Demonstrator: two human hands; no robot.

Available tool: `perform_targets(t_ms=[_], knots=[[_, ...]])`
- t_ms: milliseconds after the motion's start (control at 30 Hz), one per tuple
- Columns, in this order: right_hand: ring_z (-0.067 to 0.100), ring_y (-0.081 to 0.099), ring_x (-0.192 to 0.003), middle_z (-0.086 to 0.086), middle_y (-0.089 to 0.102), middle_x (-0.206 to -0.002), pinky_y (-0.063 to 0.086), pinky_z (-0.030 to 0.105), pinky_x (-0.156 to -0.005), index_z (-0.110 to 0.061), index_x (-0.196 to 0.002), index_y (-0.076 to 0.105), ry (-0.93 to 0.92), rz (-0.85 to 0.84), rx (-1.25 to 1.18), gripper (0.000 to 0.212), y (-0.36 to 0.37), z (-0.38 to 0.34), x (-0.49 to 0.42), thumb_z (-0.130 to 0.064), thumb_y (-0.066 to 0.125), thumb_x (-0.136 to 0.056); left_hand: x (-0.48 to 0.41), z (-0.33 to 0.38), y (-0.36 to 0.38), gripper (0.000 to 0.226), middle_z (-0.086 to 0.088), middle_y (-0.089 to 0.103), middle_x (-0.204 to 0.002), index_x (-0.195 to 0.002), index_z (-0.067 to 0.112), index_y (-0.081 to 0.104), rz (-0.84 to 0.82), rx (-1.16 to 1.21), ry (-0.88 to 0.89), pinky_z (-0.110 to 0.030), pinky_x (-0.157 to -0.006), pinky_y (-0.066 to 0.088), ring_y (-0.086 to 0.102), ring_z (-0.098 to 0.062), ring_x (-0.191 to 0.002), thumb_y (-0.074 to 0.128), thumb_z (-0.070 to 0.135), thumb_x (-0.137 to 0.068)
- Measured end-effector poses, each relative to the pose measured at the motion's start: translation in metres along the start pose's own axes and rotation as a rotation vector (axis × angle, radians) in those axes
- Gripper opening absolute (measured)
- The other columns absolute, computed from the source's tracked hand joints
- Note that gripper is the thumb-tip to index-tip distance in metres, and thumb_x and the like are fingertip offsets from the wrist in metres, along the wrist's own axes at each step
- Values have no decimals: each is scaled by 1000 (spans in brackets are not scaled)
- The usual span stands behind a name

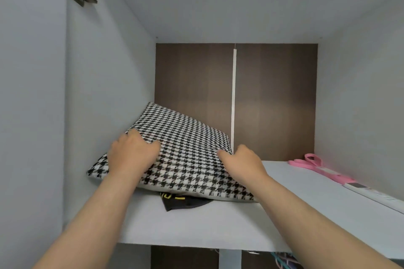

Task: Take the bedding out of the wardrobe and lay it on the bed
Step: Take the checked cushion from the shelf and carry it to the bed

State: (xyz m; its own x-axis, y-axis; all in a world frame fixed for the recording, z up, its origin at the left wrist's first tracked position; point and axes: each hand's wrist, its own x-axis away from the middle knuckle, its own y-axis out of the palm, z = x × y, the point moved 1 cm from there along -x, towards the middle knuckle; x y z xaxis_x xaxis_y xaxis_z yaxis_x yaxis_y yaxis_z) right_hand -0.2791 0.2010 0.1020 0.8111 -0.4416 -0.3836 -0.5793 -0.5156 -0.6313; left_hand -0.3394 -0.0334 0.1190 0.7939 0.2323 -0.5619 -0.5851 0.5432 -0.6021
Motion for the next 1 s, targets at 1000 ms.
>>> perform_targets(t_ms=[1000], knots=[[25, 66, -67, 1, 67, -77, 57, 40, -65, -19, -82, 53, -115, 240, -129, 33, 37, 5, -91, -51, 63, -85, -57, 0, 37, 28, 11, 45, -65, -85, 21, 52, 117, 92, 5, -31, -58, 36, 47, -20, -63, 63, 46, -85]])
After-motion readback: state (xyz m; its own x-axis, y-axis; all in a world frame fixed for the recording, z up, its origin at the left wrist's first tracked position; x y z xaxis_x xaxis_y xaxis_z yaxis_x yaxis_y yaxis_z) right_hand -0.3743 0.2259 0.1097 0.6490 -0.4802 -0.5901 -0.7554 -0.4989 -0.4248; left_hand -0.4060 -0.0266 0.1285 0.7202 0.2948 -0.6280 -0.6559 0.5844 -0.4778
